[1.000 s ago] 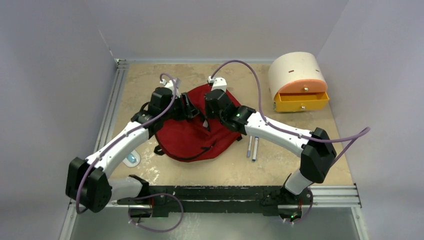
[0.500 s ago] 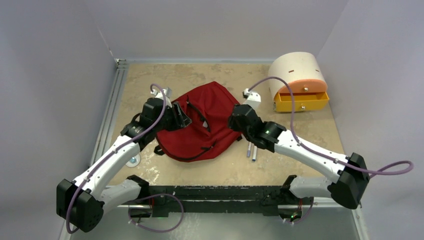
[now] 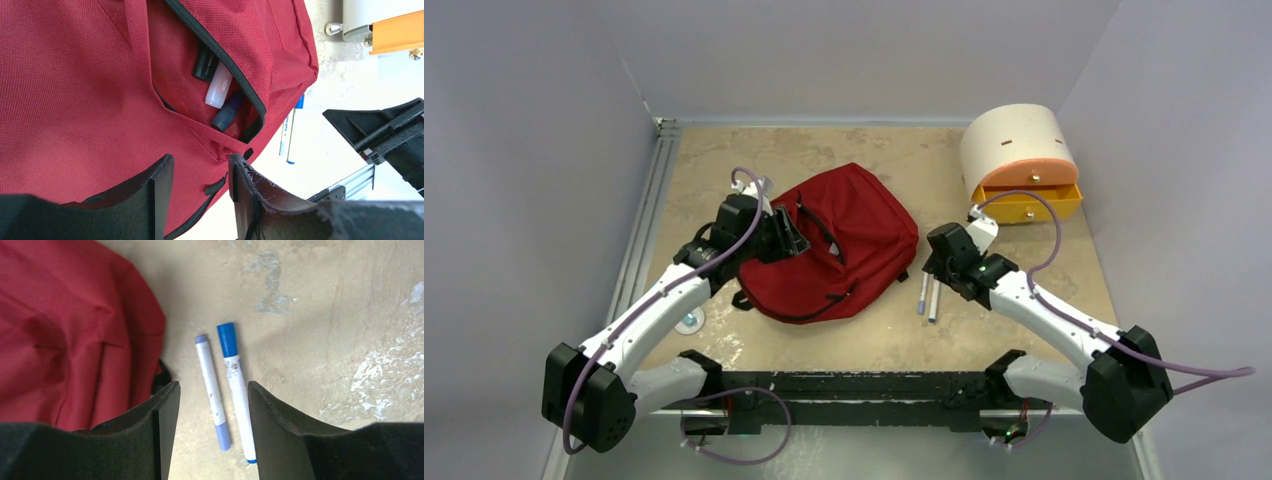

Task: Pack the student bag
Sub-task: Place the stationery in the student bag, then pick up the stationery from the center of the board.

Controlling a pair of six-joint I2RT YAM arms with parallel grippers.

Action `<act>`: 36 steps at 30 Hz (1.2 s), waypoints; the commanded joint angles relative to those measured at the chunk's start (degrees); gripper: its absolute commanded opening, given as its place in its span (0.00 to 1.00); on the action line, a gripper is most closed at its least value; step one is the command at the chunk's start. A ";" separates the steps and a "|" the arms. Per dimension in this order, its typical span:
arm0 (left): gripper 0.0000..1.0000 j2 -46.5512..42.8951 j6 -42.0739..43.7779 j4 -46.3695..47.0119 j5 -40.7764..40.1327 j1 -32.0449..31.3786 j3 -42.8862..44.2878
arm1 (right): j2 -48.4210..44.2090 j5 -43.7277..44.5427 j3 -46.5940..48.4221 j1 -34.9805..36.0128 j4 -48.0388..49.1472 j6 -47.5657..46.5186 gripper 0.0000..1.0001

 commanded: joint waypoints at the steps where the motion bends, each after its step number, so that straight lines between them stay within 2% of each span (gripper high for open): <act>1: 0.43 -0.89 -0.24 2.19 0.59 0.31 1.69 | 1.62 -3.26 -1.66 -3.12 3.63 -0.43 0.56; 15: 0.43 -1.94 -0.76 1.49 0.45 0.31 1.58 | 9.22 -3.55 -1.72 -4.11 3.59 3.73 0.51; 22: 0.43 -2.08 -0.97 1.19 0.45 0.31 1.38 | 7.63 -2.37 -3.49 -4.54 2.80 8.01 0.47; 36: 0.42 -1.61 -1.07 1.33 0.86 0.31 1.63 | 11.37 -2.90 -2.35 -5.03 3.06 8.85 0.43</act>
